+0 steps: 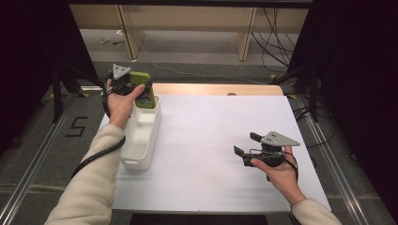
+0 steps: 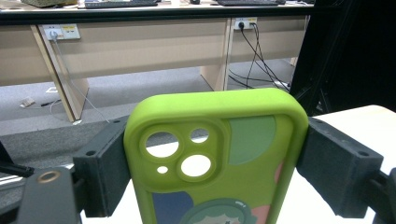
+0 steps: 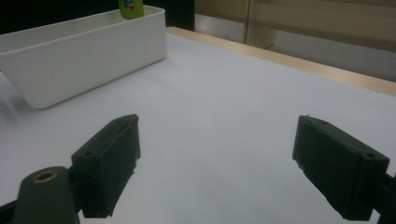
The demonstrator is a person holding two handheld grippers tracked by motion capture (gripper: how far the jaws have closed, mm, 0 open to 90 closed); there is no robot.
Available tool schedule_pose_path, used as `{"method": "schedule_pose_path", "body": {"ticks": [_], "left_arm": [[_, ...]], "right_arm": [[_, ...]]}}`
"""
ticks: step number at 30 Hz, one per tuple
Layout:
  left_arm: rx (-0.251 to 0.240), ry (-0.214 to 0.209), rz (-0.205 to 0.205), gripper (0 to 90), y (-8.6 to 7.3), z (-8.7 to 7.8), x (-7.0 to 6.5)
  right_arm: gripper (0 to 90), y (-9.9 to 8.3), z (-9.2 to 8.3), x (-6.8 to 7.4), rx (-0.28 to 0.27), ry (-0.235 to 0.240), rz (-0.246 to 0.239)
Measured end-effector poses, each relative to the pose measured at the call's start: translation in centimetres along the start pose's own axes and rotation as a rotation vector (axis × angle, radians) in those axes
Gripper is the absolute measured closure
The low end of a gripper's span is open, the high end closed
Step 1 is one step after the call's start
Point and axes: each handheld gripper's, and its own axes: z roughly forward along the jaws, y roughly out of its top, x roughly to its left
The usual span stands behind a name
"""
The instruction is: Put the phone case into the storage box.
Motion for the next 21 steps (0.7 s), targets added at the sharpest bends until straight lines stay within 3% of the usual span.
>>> {"method": "schedule_pose_path", "body": {"ticks": [21], "left_arm": [[0.01,0.005,0.001,16.2,0.04,0.8,0.32]], "right_arm": [[16.0,-0.04,0.03,-0.05,-0.002,0.002,0.002]]}}
